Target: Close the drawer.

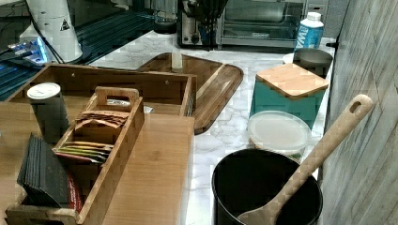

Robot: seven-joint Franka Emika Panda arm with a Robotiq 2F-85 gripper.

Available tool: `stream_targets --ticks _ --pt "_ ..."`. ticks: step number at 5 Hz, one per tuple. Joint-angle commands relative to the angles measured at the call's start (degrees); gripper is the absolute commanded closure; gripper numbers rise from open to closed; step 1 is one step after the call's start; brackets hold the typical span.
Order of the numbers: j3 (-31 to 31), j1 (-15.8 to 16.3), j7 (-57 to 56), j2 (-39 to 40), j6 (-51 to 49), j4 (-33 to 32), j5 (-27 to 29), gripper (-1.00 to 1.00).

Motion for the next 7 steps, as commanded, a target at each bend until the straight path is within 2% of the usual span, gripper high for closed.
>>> stream_targets --ticks 1,2,3,4,5,6,7 --pt "1.13 -0.14 -13.74 -5.82 5.3 -12.58 3.82 1.0" --pt "1.18 0.39 -11.54 -7.54 7.75 -16.37 1.09 1.0" --pt "0.03 -0.42 -16.25 -8.76 7.67 -19.11 1.44 1.0" --pt "-1.3 -1.67 -20.79 -10.39 6.9 -21.26 -0.45 1.0" --pt "-5.3 -1.85 -28.97 -8.12 2.56 -19.21 2.99 1.0" --pt "-5.34 -3.48 -29.89 -9.94 1.71 -20.69 0.76 1.0" --pt "-6.53 -4.63 -33.18 -9.46 -0.04 -19.49 0.58 1.0"
